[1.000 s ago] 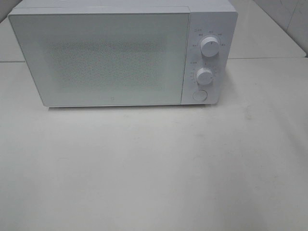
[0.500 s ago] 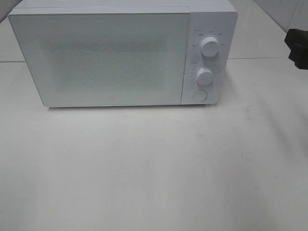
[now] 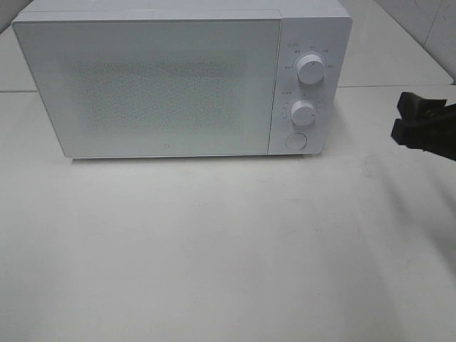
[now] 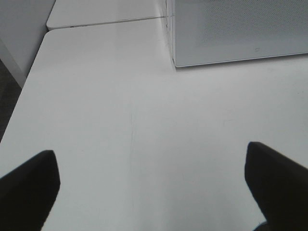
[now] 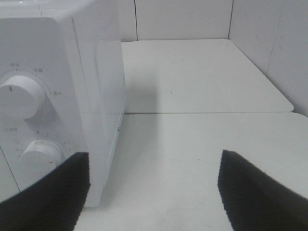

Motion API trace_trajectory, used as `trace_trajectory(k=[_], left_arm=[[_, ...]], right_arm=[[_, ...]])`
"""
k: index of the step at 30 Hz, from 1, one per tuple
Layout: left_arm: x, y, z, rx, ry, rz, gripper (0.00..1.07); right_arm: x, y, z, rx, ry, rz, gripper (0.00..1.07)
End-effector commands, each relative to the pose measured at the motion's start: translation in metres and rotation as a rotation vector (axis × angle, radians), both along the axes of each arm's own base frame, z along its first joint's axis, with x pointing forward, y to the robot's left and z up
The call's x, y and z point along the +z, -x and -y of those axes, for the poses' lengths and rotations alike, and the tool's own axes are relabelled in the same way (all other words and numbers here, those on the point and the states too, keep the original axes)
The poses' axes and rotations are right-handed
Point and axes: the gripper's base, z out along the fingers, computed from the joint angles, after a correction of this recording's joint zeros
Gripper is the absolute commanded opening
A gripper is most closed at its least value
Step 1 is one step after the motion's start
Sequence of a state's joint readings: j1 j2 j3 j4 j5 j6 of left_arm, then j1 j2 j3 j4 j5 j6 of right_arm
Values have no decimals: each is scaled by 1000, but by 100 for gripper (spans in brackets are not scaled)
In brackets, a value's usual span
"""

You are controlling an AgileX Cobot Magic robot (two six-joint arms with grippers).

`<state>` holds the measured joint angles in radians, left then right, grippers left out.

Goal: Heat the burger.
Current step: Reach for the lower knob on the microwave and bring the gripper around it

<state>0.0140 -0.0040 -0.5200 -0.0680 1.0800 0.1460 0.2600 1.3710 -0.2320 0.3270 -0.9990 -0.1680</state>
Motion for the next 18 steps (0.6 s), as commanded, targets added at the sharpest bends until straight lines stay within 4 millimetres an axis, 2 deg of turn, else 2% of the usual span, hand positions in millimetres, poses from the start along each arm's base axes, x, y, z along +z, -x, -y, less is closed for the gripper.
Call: trace_trajectory(k=[1, 6, 11, 18], left_arm=[[0, 2, 0, 4, 1, 24, 98], [0, 2, 0, 4, 1, 24, 98], [0, 2, 0, 4, 1, 24, 98], [0, 2, 0, 4, 1, 24, 98]], right_arm=[[-2, -1, -6, -19, 33, 33, 74], [-12, -1, -27, -37, 36, 73, 74], [-17, -3, -43, -45, 29, 86, 74], [-23, -11, -75, -30, 13, 104, 74]])
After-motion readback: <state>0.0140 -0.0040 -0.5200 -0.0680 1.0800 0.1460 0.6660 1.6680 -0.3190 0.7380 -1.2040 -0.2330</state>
